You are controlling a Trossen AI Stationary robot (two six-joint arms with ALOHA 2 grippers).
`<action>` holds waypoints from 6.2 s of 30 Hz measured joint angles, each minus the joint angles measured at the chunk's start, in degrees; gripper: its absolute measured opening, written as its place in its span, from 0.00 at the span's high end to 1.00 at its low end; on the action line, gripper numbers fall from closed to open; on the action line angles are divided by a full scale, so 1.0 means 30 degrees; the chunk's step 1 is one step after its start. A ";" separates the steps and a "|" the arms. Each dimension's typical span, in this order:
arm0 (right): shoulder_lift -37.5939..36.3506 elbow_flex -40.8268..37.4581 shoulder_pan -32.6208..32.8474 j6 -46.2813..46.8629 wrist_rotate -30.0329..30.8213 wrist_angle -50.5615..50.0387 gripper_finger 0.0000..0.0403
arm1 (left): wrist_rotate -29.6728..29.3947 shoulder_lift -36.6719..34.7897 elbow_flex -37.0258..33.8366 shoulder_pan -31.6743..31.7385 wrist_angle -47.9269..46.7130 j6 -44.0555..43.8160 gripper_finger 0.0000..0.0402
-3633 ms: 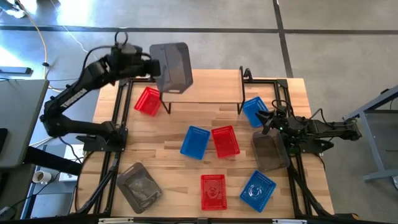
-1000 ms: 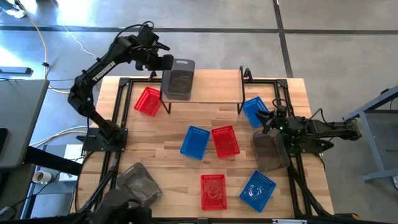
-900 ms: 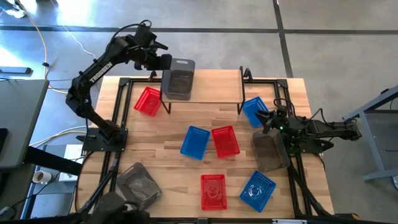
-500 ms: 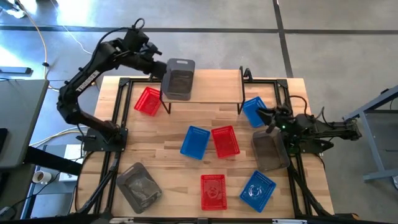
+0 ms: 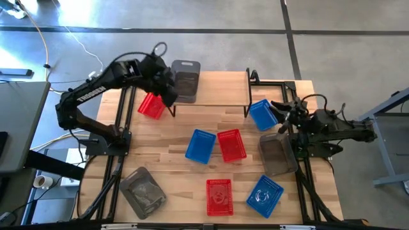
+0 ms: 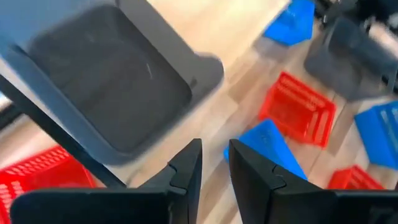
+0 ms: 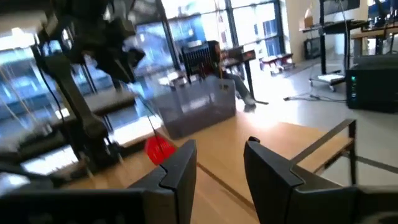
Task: Stack baskets on shelf by color
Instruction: Put the middle red bin on the shelf
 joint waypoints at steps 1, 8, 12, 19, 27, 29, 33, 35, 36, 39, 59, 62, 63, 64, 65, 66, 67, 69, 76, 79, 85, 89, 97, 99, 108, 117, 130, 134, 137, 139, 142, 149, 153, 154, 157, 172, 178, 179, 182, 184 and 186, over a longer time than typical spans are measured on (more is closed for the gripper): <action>0.0385 0.0531 0.0000 -0.0049 -0.0006 -0.0822 0.71 | 0.0014 0.0000 -0.0328 -0.0215 0.0136 -0.0149 0.82; 0.3674 0.4068 0.0000 0.0726 -0.1973 -0.6336 0.71 | 0.0043 -0.0207 -0.2454 -0.1614 0.1846 -0.1143 0.82; 0.5807 0.5527 0.0000 0.0726 -0.4441 -0.7367 0.71 | 0.0132 -0.0212 -0.3161 -0.2691 0.2429 -0.1603 0.82; 0.9261 0.6695 0.0007 -0.0304 -0.7918 -0.7593 0.71 | 0.0100 -0.0277 -0.4056 -0.4623 0.3339 -0.2369 0.82; 1.2598 0.6913 0.0012 -0.0906 -1.1881 -0.6668 0.71 | 0.0095 -0.0270 -0.4737 -0.6040 0.4171 -0.3321 0.82; 1.3376 0.6913 0.0129 -0.0914 -1.2578 -0.6434 0.71 | 0.0088 -0.0270 -0.4737 -0.6212 0.4206 -0.3456 0.82; 1.4836 0.6913 0.0862 -0.1747 -1.3045 -0.5918 0.71 | 0.0087 -0.0270 -0.4737 -0.6484 0.4211 -0.3653 0.82; 1.5564 0.6910 0.1351 -0.2076 -1.3121 -0.5616 0.71 | 0.0095 -0.0270 -0.4737 -0.6556 0.4207 -0.3724 0.82; 1.5892 0.6911 0.1599 -0.2101 -1.3128 -0.5434 0.71 | 0.0095 -0.0270 -0.4737 -0.6559 0.4203 -0.3757 0.82; 1.6884 0.6911 0.2291 -0.2087 -1.3136 -0.4903 0.71 | 0.0087 -0.0270 -0.4737 -0.6559 0.4192 -0.3625 0.82; 2.2840 0.6906 0.4351 -0.1759 -1.1312 -0.3315 0.71 | 0.0165 -0.0265 -0.4730 -0.6581 0.4159 -0.3460 0.82; 2.3540 0.6906 0.4430 -0.1759 -1.1135 -0.2973 0.71 | 0.0189 -0.0262 -0.4730 -0.6656 0.4156 -0.3458 0.82; 2.3817 0.6906 0.4437 -0.1752 -1.1139 -0.2955 0.71 | 0.0189 -0.0262 -0.4730 -0.6685 0.4158 -0.3458 0.82; 2.4080 0.6906 0.4435 -0.1736 -1.1139 -0.2950 0.71 | 0.0206 -0.0262 -0.4730 -0.6705 0.4157 -0.3458 0.82; 2.4340 0.6906 0.4430 -0.1723 -1.1139 -0.2940 0.71 | 0.0226 -0.0262 -0.4730 -0.6720 0.4156 -0.3458 0.82; 2.4628 0.6906 0.4430 -0.1736 -1.1139 -0.2873 0.71 | 0.0226 -0.0262 -0.4730 -0.6740 0.4163 -0.3458 0.82; 2.4921 0.6906 0.4430 -0.1742 -1.1139 -0.2864 0.71 | 0.0213 -0.0262 -0.4730 -0.6780 0.4163 -0.3458 0.82; 2.5381 0.6906 0.4430 -0.1613 -1.1147 -0.2841 0.71 | 0.0160 -0.0262 -0.4726 -0.6793 0.4156 -0.3458 0.82; 2.5584 0.6903 0.4430 -0.0253 -1.1351 -0.2841 0.92 | 0.0139 -0.0255 -0.4723 -0.6793 0.4156 -0.3451 0.82; 2.5575 0.7298 0.4494 -0.0011 -1.1379 -0.3421 0.98 | 0.0138 -0.0255 -0.4723 -0.6793 0.4156 -0.3451 0.82; 2.5567 0.9409 0.4746 0.0106 -1.0972 -0.6724 0.99 | 0.0087 -0.0255 -0.4723 -0.6793 0.4156 -0.3451 0.82; 2.5567 1.0531 0.4875 0.0010 -1.0833 -0.8315 1.00 | 0.0087 -0.0255 -0.4723 -0.6793 0.4156 -0.3451 0.82; 2.4886 1.1146 0.4889 -0.0188 -1.0170 -0.9732 1.00 | 0.0087 -0.0255 -0.4723 -0.6793 0.4156 -0.3444 0.82; 2.4247 1.1146 0.4889 0.0158 -0.9827 -1.0302 1.00 | 0.0087 -0.0255 -0.4719 -0.6793 0.4160 -0.3444 0.82; 2.0148 1.1160 0.4874 -0.0023 -0.7553 -1.0483 1.00 | 0.0087 -0.0255 -0.4715 -0.6793 0.4163 -0.2956 0.82; 1.6347 1.1160 0.4358 -0.2279 -0.4753 -0.9924 1.00 | 0.0087 -0.0255 -0.4715 -0.6793 0.4178 -0.3021 0.82; 1.5225 1.2150 -0.0200 -0.9393 -0.3365 -0.8266 1.00 | 0.0079 -0.0255 -0.4715 -0.6793 0.4184 -0.3466 0.82; 1.6186 1.3418 -0.2730 -0.9841 -0.4550 -0.9188 1.00 | -0.0144 -0.0255 -0.4715 -0.6800 0.4185 -0.3466 0.82; 1.7000 1.4043 -0.4144 -0.9842 -0.5300 -1.0088 1.00 | -0.0204 -0.0255 -0.4715 -0.6793 0.4182 -0.3462 0.82; 1.7514 1.4215 -0.4754 -1.0066 -0.5479 -1.0477 1.00 | -0.0204 -0.0255 -0.4715 -0.6800 0.4185 -0.3458 0.82; 1.8192 1.4250 -0.5409 -1.0491 -0.6322 -1.0865 1.00 | -0.0204 -0.0255 -0.4715 -0.6795 0.4178 -0.3461 0.82; 1.9929 1.4250 -0.6450 -1.1328 -0.7015 -1.1322 1.00 | -0.0204 -0.0255 -0.4715 -0.6800 0.4178 -0.3458 0.82; 2.0847 1.4250 -0.6972 -1.1796 -0.7094 -1.1328 1.00 | -0.0204 -0.0255 -0.4715 -0.6800 0.4178 -0.3462 0.82; 2.1054 1.4250 -0.7077 -1.1932 -0.7101 -1.1333 1.00 | -0.0202 -0.0255 -0.4715 -0.6800 0.4178 -0.3458 0.82; 2.1536 1.4250 -0.7369 -1.2216 -0.7283 -1.1307 1.00 | -0.0204 -0.0255 -0.4715 -0.6800 0.4178 -0.3458 0.82; 2.2143 1.4250 -0.7512 -1.3453 -0.7083 -1.1293 1.00 | -0.0197 -0.0255 -0.4715 -0.6800 0.4178 -0.3458 0.82; 2.2143 1.4250 -0.7512 -1.3409 -0.6936 -1.1193 1.00 | -0.0197 -0.0255 -0.4715 -0.6800 0.4177 -0.3458 0.82; 2.2143 1.4250 -0.7512 -1.3409 -0.6936 -1.1151 1.00 | -0.0197 -0.0255 -0.4715 -0.6800 0.4178 -0.3458 0.82; 2.2143 1.4250 -0.7518 -1.3409 -0.6928 -1.1146 1.00 | -0.0197 -0.0255 -0.4715 -0.6800 0.4175 -0.3458 0.82; 2.2143 1.4250 -0.7518 -1.3409 -0.6928 -1.1146 1.00 | -0.0197 -0.0255 -0.4715 -0.6800 0.4178 -0.3458 0.82; 2.2143 1.4250 -0.7519 -1.3409 -0.6928 -1.1146 1.00 | -0.0197 -0.0255 -0.4715 -0.6800 0.4178 -0.3458 0.82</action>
